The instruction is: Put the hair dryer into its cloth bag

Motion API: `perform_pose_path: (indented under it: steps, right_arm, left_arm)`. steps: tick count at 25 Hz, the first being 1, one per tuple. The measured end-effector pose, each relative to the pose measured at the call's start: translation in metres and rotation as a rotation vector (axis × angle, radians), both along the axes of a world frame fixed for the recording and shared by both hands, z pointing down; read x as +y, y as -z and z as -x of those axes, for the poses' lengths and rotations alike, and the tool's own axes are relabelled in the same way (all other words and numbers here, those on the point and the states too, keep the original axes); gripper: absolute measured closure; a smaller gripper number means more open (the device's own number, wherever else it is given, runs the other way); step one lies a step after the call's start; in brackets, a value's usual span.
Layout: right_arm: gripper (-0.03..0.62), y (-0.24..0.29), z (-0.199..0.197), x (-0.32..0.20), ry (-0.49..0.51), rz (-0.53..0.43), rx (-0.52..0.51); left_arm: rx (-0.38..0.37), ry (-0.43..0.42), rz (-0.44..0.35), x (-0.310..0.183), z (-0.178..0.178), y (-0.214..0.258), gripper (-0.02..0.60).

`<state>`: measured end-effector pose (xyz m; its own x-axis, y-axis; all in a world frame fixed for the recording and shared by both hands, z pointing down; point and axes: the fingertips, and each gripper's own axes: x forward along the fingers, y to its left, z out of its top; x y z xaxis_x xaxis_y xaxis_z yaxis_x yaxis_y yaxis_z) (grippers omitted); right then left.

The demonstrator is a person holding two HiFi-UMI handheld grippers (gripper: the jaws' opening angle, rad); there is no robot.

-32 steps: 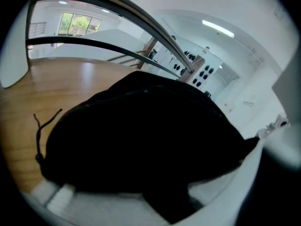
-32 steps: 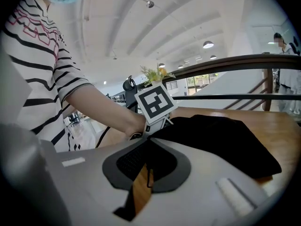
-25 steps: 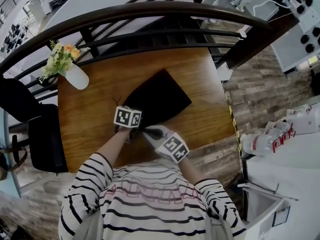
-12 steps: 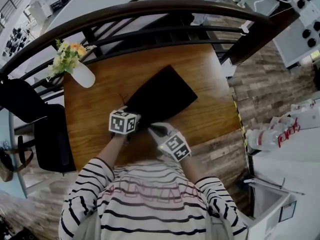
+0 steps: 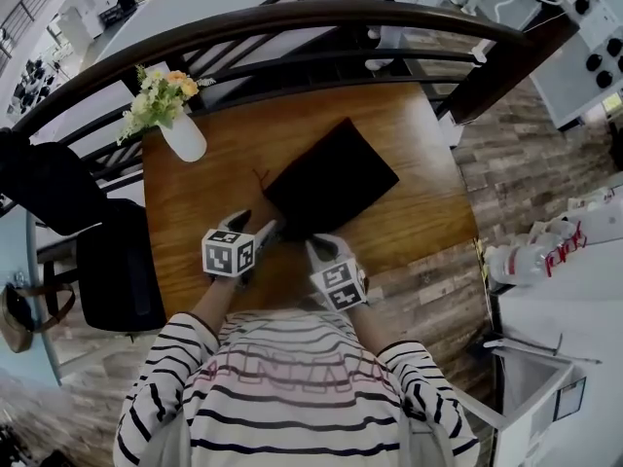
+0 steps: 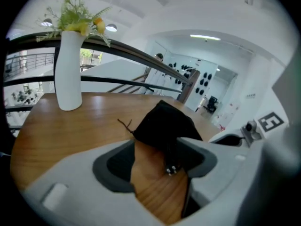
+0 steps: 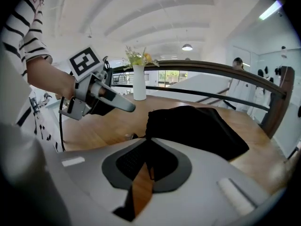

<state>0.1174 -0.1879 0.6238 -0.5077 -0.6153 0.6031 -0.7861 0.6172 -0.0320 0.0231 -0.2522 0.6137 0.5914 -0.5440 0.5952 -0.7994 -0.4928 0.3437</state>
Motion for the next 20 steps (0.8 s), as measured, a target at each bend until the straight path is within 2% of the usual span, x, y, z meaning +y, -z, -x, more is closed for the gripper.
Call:
perform_pose_path:
  steps: [5,8,13,20]
  right_arm:
    - [0.502,0.000,0.005,0.011,-0.117,-0.008,0.033]
    - [0.496,0.004,0.006,0.017,-0.192,-0.027,0.037]
    - [0.499,0.019,0.013,0.032,-0.273,-0.055,0.025]
    - [0.554,0.056,0.020,0.052,-0.402,-0.150,-0.031]
  left_arm:
    - [0.008,-0.011,-0.042,0.022,0.023,0.015,0.308]
    - [0.009,-0.034,-0.063,0.033,0.034,0.022,0.315]
    - [0.011,-0.074,-0.108,0.051,0.046,0.036,0.333]
    - [0.036,-0.114,-0.182,0.072,0.065,0.057,0.393]
